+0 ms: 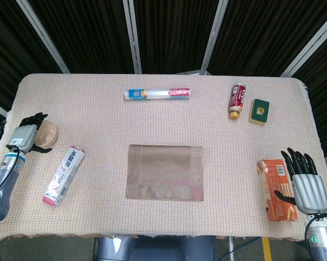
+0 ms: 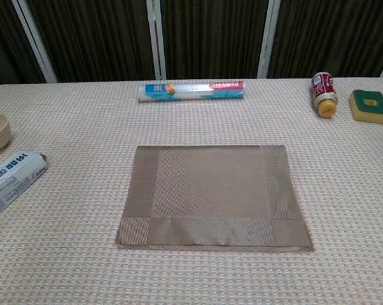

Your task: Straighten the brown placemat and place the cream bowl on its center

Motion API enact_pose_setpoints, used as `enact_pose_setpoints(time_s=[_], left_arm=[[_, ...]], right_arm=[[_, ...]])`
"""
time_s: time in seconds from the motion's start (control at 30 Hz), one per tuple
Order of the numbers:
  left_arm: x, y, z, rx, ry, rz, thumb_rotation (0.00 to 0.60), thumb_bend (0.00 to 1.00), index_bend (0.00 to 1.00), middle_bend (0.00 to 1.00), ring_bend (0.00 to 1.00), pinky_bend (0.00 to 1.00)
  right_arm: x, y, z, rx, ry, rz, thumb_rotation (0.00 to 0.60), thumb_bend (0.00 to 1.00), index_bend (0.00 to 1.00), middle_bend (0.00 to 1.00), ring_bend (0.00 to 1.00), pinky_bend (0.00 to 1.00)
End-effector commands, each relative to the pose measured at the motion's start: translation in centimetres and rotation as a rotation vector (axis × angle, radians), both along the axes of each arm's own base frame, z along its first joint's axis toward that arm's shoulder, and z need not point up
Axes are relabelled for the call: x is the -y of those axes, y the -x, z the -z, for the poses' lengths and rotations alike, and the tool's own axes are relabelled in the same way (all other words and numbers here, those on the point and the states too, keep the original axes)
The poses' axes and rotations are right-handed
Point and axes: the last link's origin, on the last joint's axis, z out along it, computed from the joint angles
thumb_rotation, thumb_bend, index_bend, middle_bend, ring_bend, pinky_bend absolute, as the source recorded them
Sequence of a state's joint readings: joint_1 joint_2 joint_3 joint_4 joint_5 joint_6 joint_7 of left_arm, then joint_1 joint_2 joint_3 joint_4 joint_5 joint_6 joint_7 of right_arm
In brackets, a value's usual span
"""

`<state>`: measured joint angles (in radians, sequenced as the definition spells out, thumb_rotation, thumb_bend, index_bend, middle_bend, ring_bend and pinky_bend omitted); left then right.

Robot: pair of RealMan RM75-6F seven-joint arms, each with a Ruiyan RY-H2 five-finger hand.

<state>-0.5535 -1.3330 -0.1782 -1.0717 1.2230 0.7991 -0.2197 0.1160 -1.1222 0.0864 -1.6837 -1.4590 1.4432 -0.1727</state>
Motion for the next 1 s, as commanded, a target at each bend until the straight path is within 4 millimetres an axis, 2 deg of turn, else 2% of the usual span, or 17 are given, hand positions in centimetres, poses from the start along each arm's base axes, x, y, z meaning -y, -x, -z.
enact_pose_setpoints(time_s=[0.03, 0.13, 0.2, 0.27, 0.37, 0.43, 0.67, 1.0], left_arm=[[2.6, -3.8, -0.9, 0.115, 0.04, 0.196, 0.6, 0.06, 0.13, 0.0, 0.0, 0.0], [3.9, -6.1, 0.2, 0.133, 0.108, 0.299, 0.6, 0.06, 0.22, 0.0, 0.0, 0.0], [5.3, -8.1, 1.7, 0.143, 0.173, 0.386, 0.6, 0.06, 0.29, 0.0, 0.0, 0.0], [6.0, -9.1, 2.8, 0.149, 0.214, 0.427, 0.6, 0.08, 0.38, 0.0, 0.0, 0.0], [7.1, -10.7, 4.9, 0.15, 0.283, 0.483, 0.6, 0.14, 0.47, 0.0, 0.0, 0.0], [8.1, -12.0, 7.3, 0.14, 0.354, 0.523, 0.6, 0.17, 0.49, 0.0, 0.0, 0.0], [9.8, -13.4, 11.8, 0.087, 0.449, 0.591, 0.6, 0.21, 0.51, 0.0, 0.0, 0.0], [10.9, -13.8, 15.3, -0.014, 0.484, 0.667, 0.6, 0.26, 0.51, 0.0, 0.0, 0.0]], right_arm=[[0.0, -0.1, 0.1, 0.001, -0.007, -0.003, 0.6, 0.0, 0.0, 0.0, 0.0, 0.0], [0.0, -0.2, 0.0, 0.002, -0.006, -0.009, 0.6, 0.0, 0.0, 0.0, 0.0, 0.0], [-0.1, -0.2, -0.1, 0.004, -0.002, -0.008, 0.6, 0.0, 0.0, 0.0, 0.0, 0.0], [-0.1, -0.1, -0.1, 0.004, 0.0, -0.006, 0.6, 0.0, 0.0, 0.0, 0.0, 0.0], [-0.1, -0.1, -0.2, 0.005, -0.001, -0.003, 0.6, 0.0, 0.0, 0.0, 0.0, 0.0], [-0.1, 0.0, -0.3, 0.004, 0.001, 0.001, 0.6, 0.0, 0.0, 0.0, 0.0, 0.0], [0.0, 0.6, -0.8, 0.008, 0.018, 0.023, 0.6, 0.0, 0.0, 0.0, 0.0, 0.0], [-0.1, 1.1, -1.2, 0.012, 0.012, 0.037, 0.6, 0.0, 0.0, 0.0, 0.0, 0.0]])
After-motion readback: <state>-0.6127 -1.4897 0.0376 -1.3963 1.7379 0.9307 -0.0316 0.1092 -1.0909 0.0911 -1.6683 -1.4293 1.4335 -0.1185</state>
